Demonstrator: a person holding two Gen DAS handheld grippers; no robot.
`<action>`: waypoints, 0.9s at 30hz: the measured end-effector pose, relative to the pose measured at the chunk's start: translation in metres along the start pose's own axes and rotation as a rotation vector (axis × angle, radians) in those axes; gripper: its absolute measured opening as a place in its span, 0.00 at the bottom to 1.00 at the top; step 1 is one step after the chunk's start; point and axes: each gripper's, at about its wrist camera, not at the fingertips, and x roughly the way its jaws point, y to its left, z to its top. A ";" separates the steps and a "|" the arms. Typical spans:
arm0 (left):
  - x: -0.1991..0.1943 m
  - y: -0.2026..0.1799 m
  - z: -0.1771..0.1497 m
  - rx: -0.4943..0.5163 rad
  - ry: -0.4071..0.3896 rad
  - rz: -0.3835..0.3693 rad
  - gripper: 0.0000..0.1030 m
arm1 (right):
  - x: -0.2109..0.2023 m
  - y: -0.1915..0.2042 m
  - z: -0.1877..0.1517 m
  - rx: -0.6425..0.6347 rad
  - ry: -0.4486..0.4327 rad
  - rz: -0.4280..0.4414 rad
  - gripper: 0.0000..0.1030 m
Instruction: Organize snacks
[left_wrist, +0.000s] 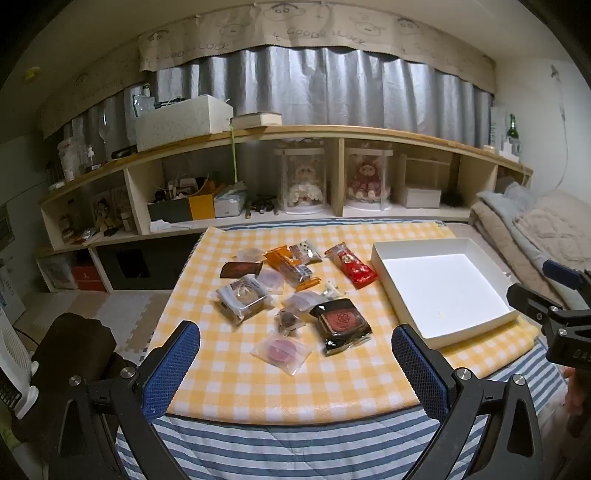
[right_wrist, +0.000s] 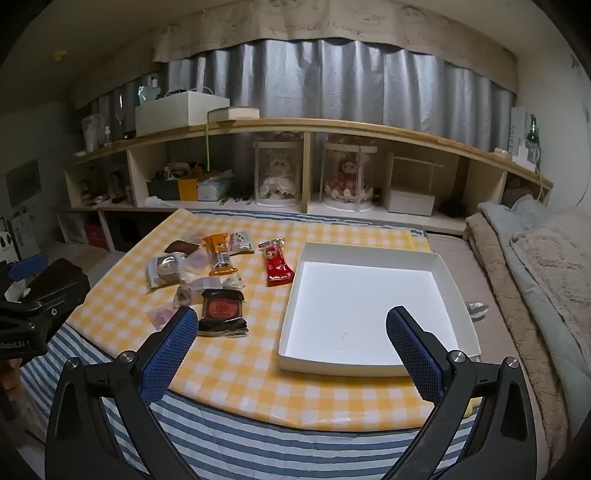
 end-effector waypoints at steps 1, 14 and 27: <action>0.000 0.000 0.000 0.001 0.000 -0.001 1.00 | 0.000 0.000 0.000 0.001 -0.002 0.001 1.00; -0.001 0.003 0.001 -0.001 -0.003 0.003 1.00 | 0.000 0.001 -0.001 0.002 0.001 0.002 1.00; -0.002 0.002 0.000 -0.004 -0.003 0.003 1.00 | 0.000 0.001 -0.001 0.002 0.002 0.002 1.00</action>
